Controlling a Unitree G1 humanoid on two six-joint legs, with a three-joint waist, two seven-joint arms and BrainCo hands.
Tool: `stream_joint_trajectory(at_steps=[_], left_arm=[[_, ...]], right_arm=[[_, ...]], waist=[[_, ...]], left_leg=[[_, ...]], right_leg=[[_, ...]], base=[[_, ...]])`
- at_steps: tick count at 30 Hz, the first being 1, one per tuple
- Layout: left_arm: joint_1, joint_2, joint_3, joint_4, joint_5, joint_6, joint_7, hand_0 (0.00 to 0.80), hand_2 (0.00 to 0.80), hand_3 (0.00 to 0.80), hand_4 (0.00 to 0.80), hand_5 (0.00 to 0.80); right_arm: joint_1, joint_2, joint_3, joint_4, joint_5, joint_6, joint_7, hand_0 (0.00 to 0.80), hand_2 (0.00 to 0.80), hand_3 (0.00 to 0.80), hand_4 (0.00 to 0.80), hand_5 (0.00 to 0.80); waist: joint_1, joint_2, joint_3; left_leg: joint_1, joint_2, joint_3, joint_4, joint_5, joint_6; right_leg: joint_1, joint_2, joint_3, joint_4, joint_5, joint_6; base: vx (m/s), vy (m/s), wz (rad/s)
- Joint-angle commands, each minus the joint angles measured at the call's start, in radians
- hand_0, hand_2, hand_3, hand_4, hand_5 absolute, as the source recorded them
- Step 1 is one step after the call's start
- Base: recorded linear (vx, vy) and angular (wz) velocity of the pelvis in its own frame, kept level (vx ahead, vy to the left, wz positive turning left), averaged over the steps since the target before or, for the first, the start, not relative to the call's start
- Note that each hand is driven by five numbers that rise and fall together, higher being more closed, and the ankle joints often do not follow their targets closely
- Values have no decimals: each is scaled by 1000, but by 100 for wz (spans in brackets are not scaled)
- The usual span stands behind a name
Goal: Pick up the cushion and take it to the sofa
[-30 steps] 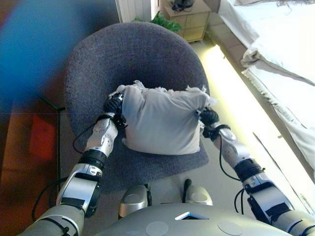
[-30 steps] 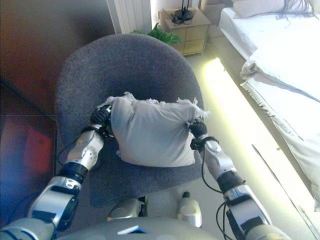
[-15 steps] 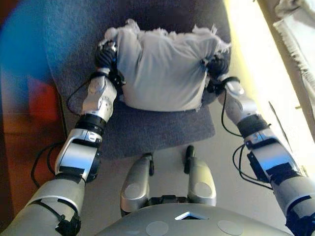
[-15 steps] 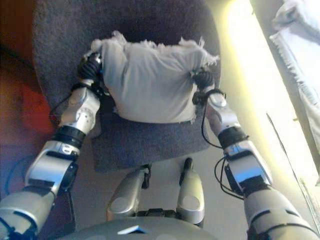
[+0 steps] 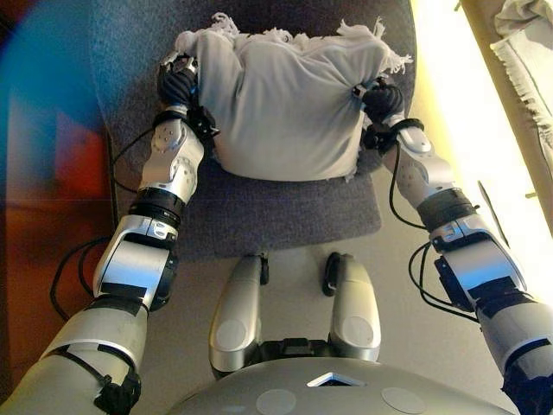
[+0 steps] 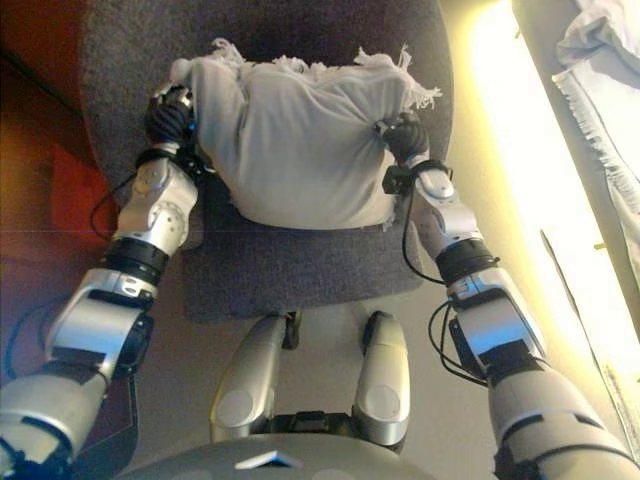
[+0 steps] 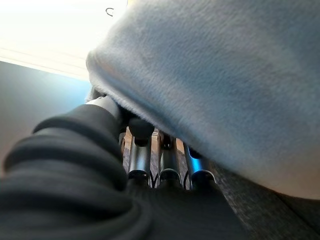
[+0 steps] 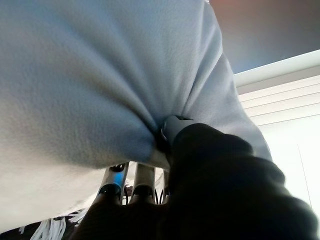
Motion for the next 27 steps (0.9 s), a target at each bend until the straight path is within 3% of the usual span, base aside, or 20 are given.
stream_joint_trajectory(at_steps=[1, 10, 15, 19, 27], left_arm=[[-151, -42, -56, -24, 20, -70, 2, 800, 800, 800, 800, 800], [-254, -1, -94, -16, 17, -88, 28, 800, 800, 800, 800, 800], [-331, 32, -131, 35, -14, -56, 50, 800, 800, 800, 800, 800], [-345, 41, -147, 59, -20, -42, 59, 800, 800, 800, 800, 800], [-331, 44, -143, 57, -5, -56, 74, 800, 800, 800, 800, 800]], right_arm=[[-188, 48, 41, -5, 27, -88, 25, 800, 800, 800, 800, 800], [-300, 31, 62, 15, 37, -97, 7, 800, 800, 800, 800, 800], [-377, 6, 93, 84, 68, -38, 25, 800, 800, 800, 800, 800], [-396, -1, 111, 138, 68, -4, 66, 800, 800, 800, 800, 800], [-388, 28, 119, 135, 56, -17, 81, 800, 800, 800, 800, 800]], waist=[[41, 19, -32], [44, 23, -55], [45, 21, -78], [51, 21, -87], [62, 31, -71]], left_leg=[[61, 49, -11, 79, -162, -40], [62, 54, 3, 52, -136, -50], [55, 62, 12, 62, -139, -56], [49, 61, 13, 65, -137, -56], [25, 52, 12, 75, -128, -57]], right_leg=[[20, -39, 38, -89, 107, 41], [33, -34, 27, -119, 113, 37], [39, -39, 17, -120, 107, 33], [39, -41, 12, -121, 105, 30], [13, -43, 9, -107, 109, 25]], base=[[37, 10, -4], [37, 11, 1], [49, 5, 2], [35, 5, -2], [4, 7, -1]])
